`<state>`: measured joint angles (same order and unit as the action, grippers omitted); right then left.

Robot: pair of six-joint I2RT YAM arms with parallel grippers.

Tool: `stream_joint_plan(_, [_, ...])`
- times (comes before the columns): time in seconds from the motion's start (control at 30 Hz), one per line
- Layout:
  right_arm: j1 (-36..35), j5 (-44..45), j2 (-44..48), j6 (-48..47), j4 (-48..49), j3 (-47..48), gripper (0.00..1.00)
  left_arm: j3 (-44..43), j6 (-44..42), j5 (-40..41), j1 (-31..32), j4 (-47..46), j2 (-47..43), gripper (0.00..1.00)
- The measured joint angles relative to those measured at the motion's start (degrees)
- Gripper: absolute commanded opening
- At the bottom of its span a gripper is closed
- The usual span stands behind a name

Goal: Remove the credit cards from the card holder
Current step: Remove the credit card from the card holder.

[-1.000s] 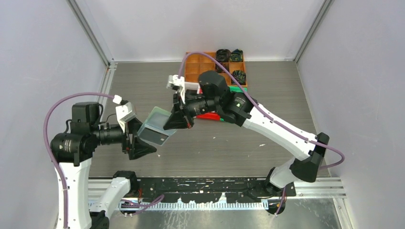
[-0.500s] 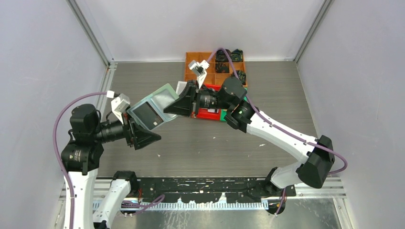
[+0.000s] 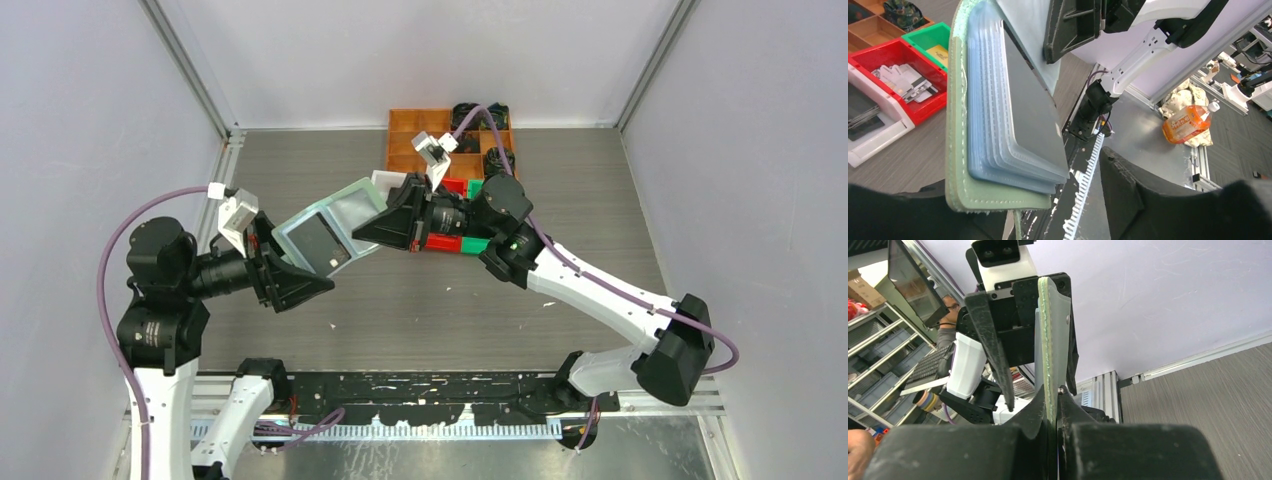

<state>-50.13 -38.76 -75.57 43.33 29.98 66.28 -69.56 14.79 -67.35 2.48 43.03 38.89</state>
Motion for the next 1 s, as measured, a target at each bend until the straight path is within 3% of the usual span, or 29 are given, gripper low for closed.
stream_joint_plan(0.1, [0.0,0.2,0.3,0.0,0.0,-0.4,0.01,-1.3,0.7,0.3,0.0,0.0,0.3,0.62])
stream_joint_plan(0.3, [0.1,0.2,0.7,0.2,0.0,-0.9,0.01,-1.5,1.4,1.1,0.0,-0.1,0.9,0.37])
stream_joint_plan(0.47, [0.1,0.5,1.4,0.5,0.5,-1.4,0.01,-2.8,-0.1,1.8,0.0,0.7,2.2,0.33])
stream_joint_plan(0.53, [0.1,0.6,1.5,0.7,1.2,-1.7,0.01,-3.7,-0.6,1.7,0.0,1.4,2.9,0.25])
stream_joint_plan(0.57, [0.1,0.6,1.5,0.9,1.6,-1.9,0.04,-4.2,-0.8,1.4,0.0,1.7,3.2,0.18])
stream_joint_plan(0.63, [0.1,0.9,1.6,1.5,2.7,-2.4,0.26,-4.5,-1.3,1.0,0.1,1.9,3.8,0.11])
stream_joint_plan(0.73, [0.1,0.9,1.6,2.6,2.7,-2.5,0.42,-5.1,-3.4,1.6,0.1,3.8,4.6,0.05])
stream_joint_plan(1.0, [4.8,5.1,3.9,5.5,-1.1,-2.5,0.53,-6.8,-16.2,10.1,0.1,15.7,7.1,0.0])
